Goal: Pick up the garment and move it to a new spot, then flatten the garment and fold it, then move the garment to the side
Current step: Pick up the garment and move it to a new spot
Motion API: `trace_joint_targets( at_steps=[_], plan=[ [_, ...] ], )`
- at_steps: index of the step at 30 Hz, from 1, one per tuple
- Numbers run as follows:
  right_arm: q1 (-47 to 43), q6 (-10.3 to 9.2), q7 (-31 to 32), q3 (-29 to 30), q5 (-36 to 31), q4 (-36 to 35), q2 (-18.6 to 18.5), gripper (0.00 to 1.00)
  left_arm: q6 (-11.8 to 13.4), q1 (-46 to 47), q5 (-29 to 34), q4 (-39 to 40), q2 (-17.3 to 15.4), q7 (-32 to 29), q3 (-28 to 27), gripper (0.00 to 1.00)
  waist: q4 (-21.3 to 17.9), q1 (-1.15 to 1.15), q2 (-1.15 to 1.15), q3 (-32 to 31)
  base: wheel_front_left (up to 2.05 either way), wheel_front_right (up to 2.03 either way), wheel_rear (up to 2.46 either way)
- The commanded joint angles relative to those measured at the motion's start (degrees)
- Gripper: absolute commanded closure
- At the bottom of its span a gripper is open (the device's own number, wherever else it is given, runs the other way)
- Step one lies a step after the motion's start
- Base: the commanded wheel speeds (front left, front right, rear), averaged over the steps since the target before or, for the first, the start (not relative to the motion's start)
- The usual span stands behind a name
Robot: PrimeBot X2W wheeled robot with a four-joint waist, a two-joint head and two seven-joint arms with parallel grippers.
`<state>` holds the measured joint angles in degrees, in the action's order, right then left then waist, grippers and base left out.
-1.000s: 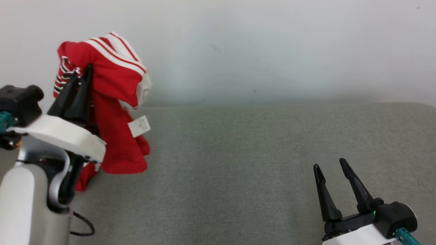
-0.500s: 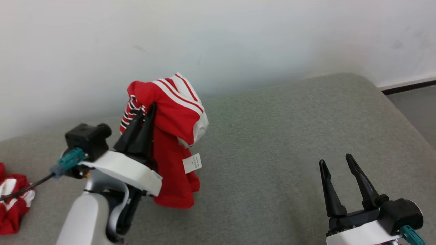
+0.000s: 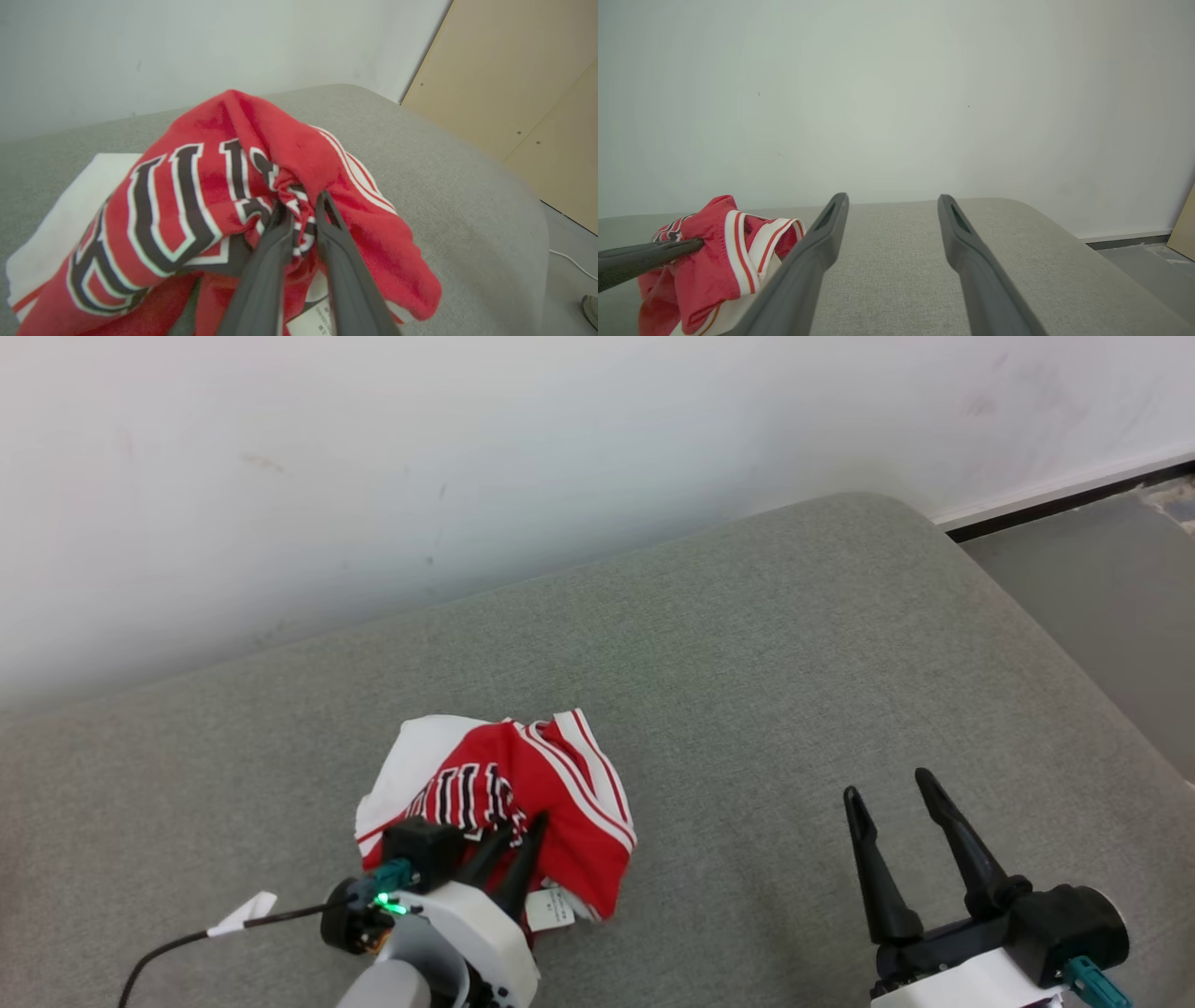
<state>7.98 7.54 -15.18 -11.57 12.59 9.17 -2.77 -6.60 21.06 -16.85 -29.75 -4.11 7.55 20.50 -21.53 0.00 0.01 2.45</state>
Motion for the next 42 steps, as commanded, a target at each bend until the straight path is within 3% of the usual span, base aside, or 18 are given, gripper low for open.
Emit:
trace_joint_targets(
  at_steps=[1, 2, 9, 16, 27, 33, 37, 42],
  plan=[
    [-0.1, -0.1, 0.0, -0.6, -0.1, 0.5, -0.2, 0.0, -0.3, 1.1, -1.2, -2.7, 0.1, 0.9, 0.6, 0.49, 0.2, 0.0, -0.01, 0.0, 0.0, 0.0, 0.0],
    [0.0, -0.1, 0.0, -0.8, -0.2, 0.6, -0.2, 0.0, -0.3, 1.7, -1.6, -4.3, 0.3, 1.6, 1.1, 0.0, 0.4, 0.0, -0.01, 0.1, 0.0, 0.0, 0.0],
    [-0.1, -0.1, 0.0, -0.7, -0.9, 1.0, -0.2, 0.0, -0.8, 4.8, -4.3, -8.1, 0.8, 5.8, 3.9, 0.0, 3.6, 0.0, -0.01, -0.6, 0.0, 0.0, 0.0],
    [-1.0, -0.1, 0.0, 0.6, -1.1, 0.5, -0.2, 0.0, -0.4, 3.5, -5.9, -2.8, -0.1, 7.1, 4.1, 0.0, 8.7, 0.0, -0.01, -1.7, 0.0, 0.0, 0.0],
    [-2.3, -0.1, 0.0, 1.2, -1.2, -0.2, -0.2, 0.0, 6.3, -5.0, -6.9, 12.1, -5.2, 7.6, -5.7, 0.0, 13.1, 0.0, -0.01, -2.7, 0.0, 0.0, 0.0],
    [-3.1, -0.1, 0.0, 1.7, -0.4, -0.3, -0.2, 0.0, 9.6, -13.2, -5.6, 19.3, -4.8, 7.6, -12.7, 0.0, 13.5, 0.0, -0.01, -2.6, 0.0, 0.0, 0.0],
    [-3.5, -0.1, 0.0, 1.6, 0.2, -0.5, -0.2, 0.0, 9.7, -17.6, -3.3, 22.8, -3.1, 7.6, -16.1, 0.0, 13.3, 0.0, -0.01, -2.5, 0.0, 0.0, 0.0],
    [-4.1, -0.1, 0.0, 2.0, 0.3, -0.6, -0.2, 0.0, 7.9, -19.9, -1.0, 22.4, -1.4, 7.6, -18.7, 0.0, 13.1, 0.0, -0.01, -2.4, 0.0, 0.0, 0.0]
  ],
)
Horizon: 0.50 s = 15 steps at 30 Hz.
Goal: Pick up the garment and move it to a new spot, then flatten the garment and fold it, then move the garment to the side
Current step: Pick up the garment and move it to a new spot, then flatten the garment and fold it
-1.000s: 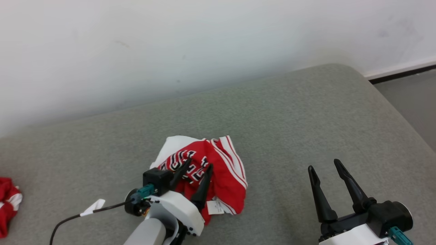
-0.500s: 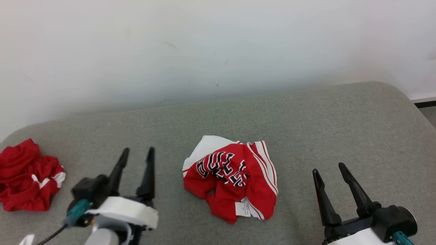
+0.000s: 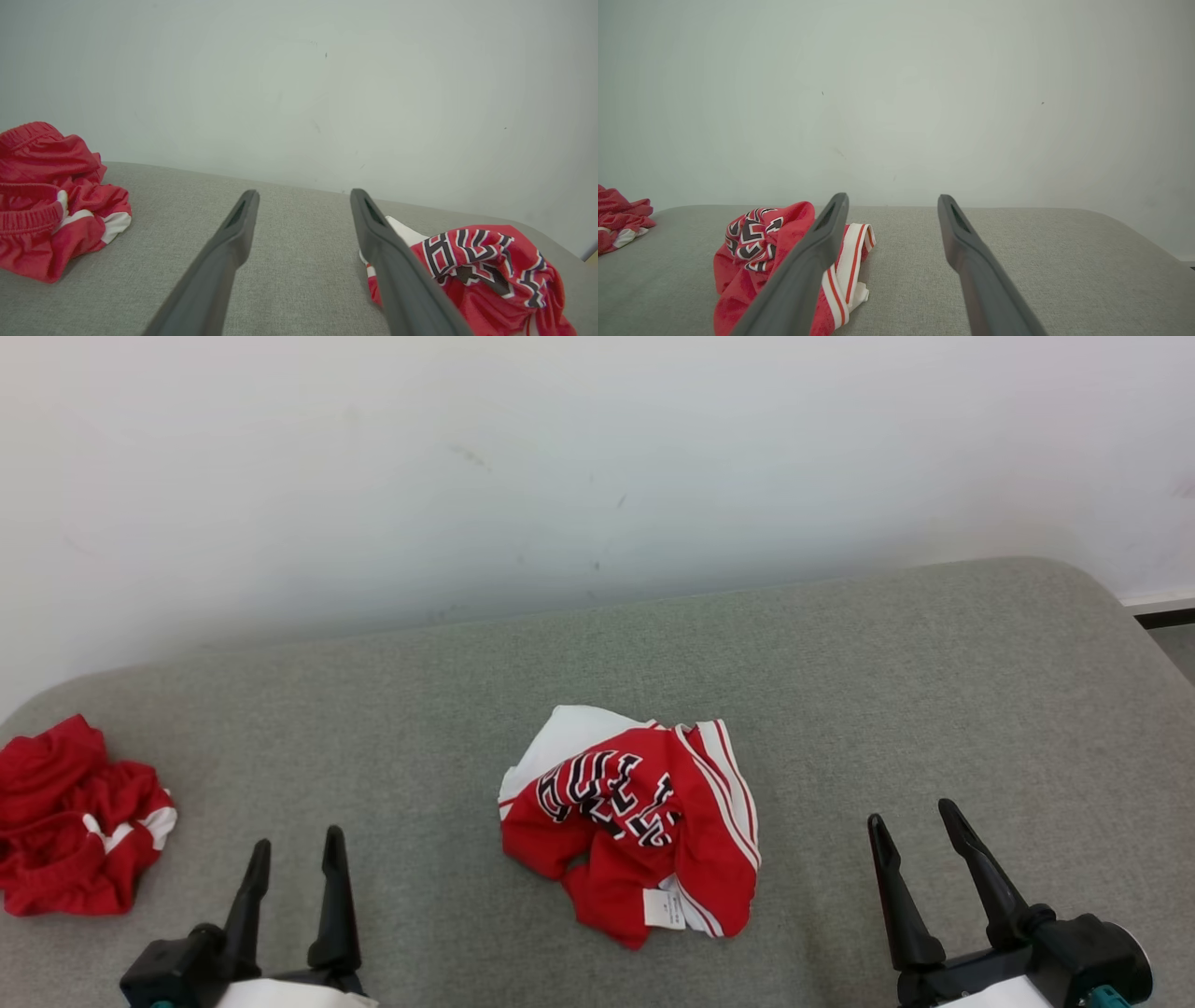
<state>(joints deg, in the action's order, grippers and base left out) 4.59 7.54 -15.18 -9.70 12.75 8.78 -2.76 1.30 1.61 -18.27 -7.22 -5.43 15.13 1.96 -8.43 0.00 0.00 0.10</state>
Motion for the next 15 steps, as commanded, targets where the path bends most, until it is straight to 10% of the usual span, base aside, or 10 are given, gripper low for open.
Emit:
trace_joint_targets(
  at_steps=[1, 15],
  plan=[
    [-0.8, -0.1, 0.0, 0.3, 0.0, -0.2, -0.2, 0.0, -0.4, -0.7, 0.9, -0.3, 0.2, 0.0, -0.7, 0.0, -0.1, 0.0, 0.0, 0.0, 0.0, 0.0, 0.0],
    [-0.2, -0.1, 0.0, 0.4, -0.9, 0.3, -0.2, 0.0, -3.4, 0.3, 4.4, -1.0, 2.2, 0.0, -3.5, 0.0, -0.2, 0.0, 0.0, -0.1, 0.0, 0.0, 0.0]
  ],
)
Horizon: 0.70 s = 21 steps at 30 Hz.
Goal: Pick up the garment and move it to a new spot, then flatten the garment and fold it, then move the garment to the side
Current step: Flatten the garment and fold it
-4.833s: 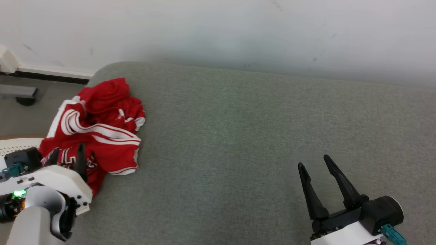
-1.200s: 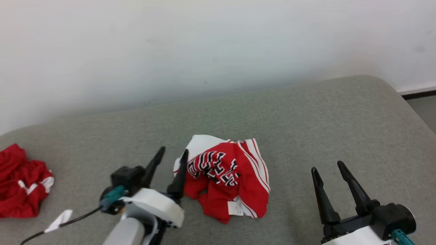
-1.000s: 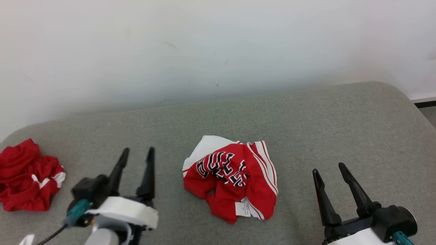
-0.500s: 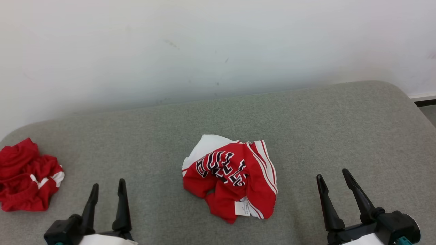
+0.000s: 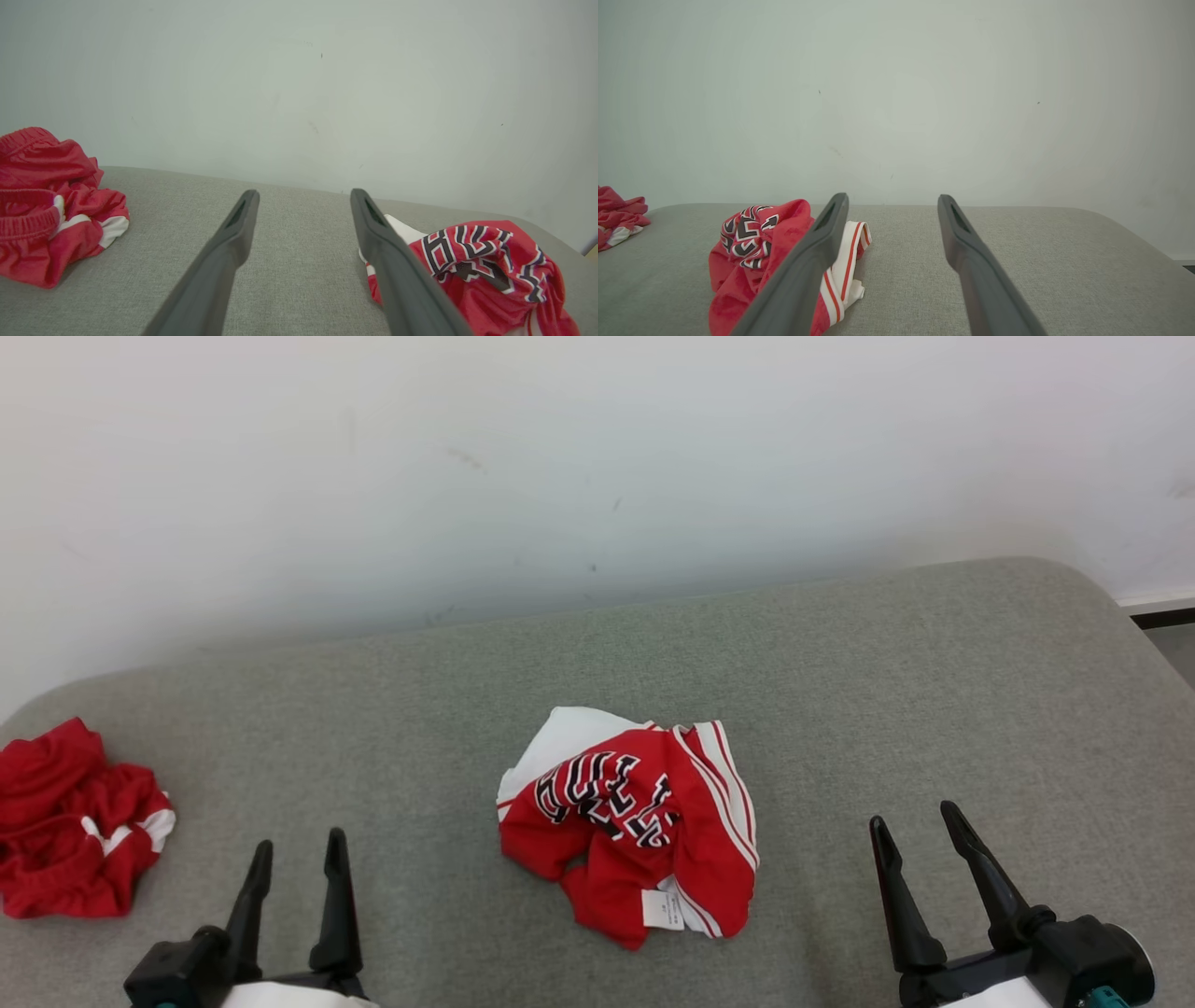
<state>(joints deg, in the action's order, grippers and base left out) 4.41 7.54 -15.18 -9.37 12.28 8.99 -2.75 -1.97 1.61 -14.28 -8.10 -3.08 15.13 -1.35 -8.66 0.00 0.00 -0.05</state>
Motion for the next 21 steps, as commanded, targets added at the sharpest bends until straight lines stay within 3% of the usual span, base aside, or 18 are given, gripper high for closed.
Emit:
trace_joint_targets(
  at_steps=[1, 9, 21],
  plan=[
    [0.0, -0.1, 0.0, 0.1, -0.4, 0.2, -0.2, 0.0, -0.3, 0.3, 0.6, -0.2, -0.1, 0.0, -0.2, 0.0, 0.2, 0.0, 0.0, 0.0, 0.0, 0.0, 0.0],
    [1.0, -0.1, 0.7, -2.0, 1.9, 6.8, -0.3, 0.0, -0.8, 1.0, 1.7, -0.5, 0.1, 0.0, 1.2, 0.0, 4.1, 0.0, 0.0, -0.1, 0.0, 0.0, 0.0],
    [4.2, -0.1, 15.3, -6.4, 22.4, 17.9, -0.2, 0.0, -0.9, 1.2, 1.7, -1.7, 0.1, 0.0, 1.9, 0.0, 11.7, 0.0, 0.0, 0.3, 0.0, 0.0, 0.0]
  ],
)
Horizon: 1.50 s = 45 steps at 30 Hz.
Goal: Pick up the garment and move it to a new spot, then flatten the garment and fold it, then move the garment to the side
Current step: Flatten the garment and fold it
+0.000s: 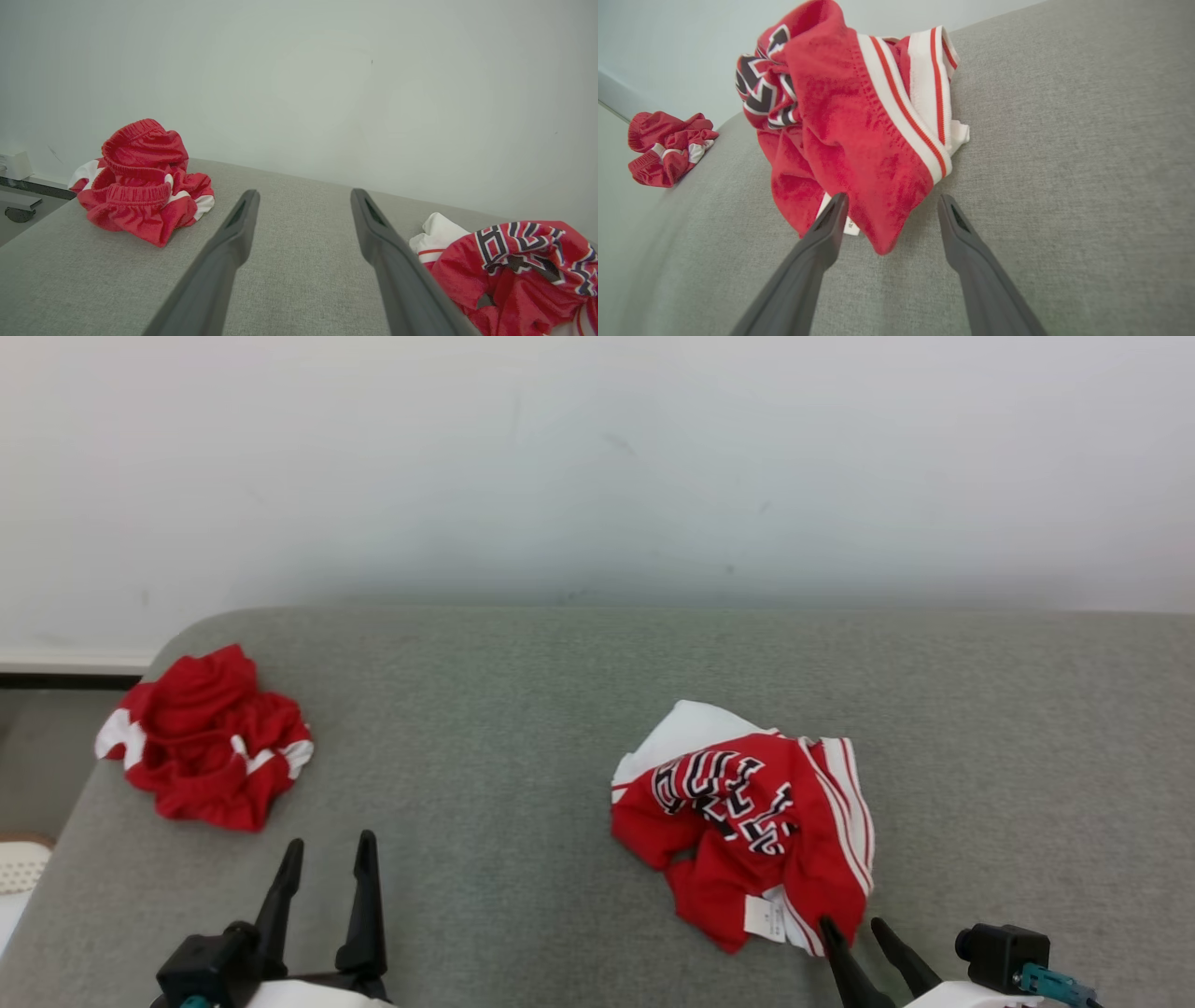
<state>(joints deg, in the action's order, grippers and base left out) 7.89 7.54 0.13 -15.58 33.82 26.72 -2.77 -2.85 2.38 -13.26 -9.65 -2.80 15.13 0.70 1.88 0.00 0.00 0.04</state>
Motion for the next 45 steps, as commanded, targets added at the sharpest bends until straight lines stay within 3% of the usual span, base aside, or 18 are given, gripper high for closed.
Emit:
trace_joint_targets(
  at_steps=[1, 6, 7, 8, 9, 19, 28, 35, 44, 45],
  plan=[
    [1.0, -0.1, 0.2, -0.2, 2.1, 0.9, -0.2, 0.0, 0.0, 0.6, 0.7, -0.1, -0.2, 0.0, -0.1, 0.0, 1.7, 0.0, 0.0, 0.3, 0.0, 0.0, 0.0],
    [2.4, -0.1, -1.2, -1.1, 5.0, 4.7, -0.2, 0.0, -0.1, 0.8, 0.8, -0.3, -0.2, 0.0, 0.0, 0.0, 4.0, 0.0, 0.0, 0.7, 0.0, 0.0, 0.0],
    [2.7, -0.1, -1.8, -1.5, 5.1, 5.2, -0.3, 0.53, -0.1, 0.8, 0.9, -0.3, -0.2, 0.0, 0.0, 0.0, 4.3, 0.0, 0.0, 0.8, 0.0, 0.0, 0.0],
    [3.0, -0.1, -2.8, -1.6, 5.1, 5.5, -0.3, 0.85, -0.2, 0.7, 1.1, -0.3, -0.2, 0.0, -0.2, 0.0, 4.5, 0.0, 0.0, 0.8, 0.0, 0.0, 0.0],
    [3.1, -0.1, -3.8, -1.5, 5.5, 5.8, -0.3, 1.0, -0.2, 0.6, 1.2, -0.3, -0.2, 0.0, -0.3, 0.0, 4.7, 0.0, 0.0, 0.9, 0.0, 0.0, 0.0],
    [6.0, -0.1, -7.9, -1.9, 6.7, 0.4, -2.1, 1.0, -0.2, 0.1, 0.0, -0.8, -0.2, 0.0, 0.3, 0.0, 2.7, 0.0, 0.0, 0.7, 0.0, 0.0, 0.0],
    [13.5, -0.1, 0.9, 3.4, 15.2, -5.2, -7.7, 1.0, -0.6, 2.1, -0.1, -0.4, -0.2, 0.0, 1.4, 0.0, 1.6, 0.0, 0.0, 4.4, 0.0, 0.0, 0.0],
    [23.7, -0.1, 10.1, 7.9, 20.4, 3.1, -14.5, 1.0, -1.2, 5.3, -0.5, -0.5, -0.2, 0.0, 2.2, 0.0, 3.6, 0.0, 0.0, 10.5, 0.0, 0.0, 0.0],
    [34.6, -0.1, 12.4, 8.2, 20.2, 17.5, -18.1, 1.0, -1.7, 8.5, -0.6, -1.2, -0.2, 0.0, 2.7, 0.0, 6.5, 0.0, 0.0, 14.2, 0.0, 0.0, 0.0],
    [35.6, -0.1, 12.6, 7.9, 19.9, 19.4, -18.4, 0.92, -1.8, 8.6, -0.6, -1.2, -0.2, 0.0, 2.8, 0.0, 6.6, 0.0, 0.0, 14.2, 0.0, 0.0, 0.0]
  ],
)
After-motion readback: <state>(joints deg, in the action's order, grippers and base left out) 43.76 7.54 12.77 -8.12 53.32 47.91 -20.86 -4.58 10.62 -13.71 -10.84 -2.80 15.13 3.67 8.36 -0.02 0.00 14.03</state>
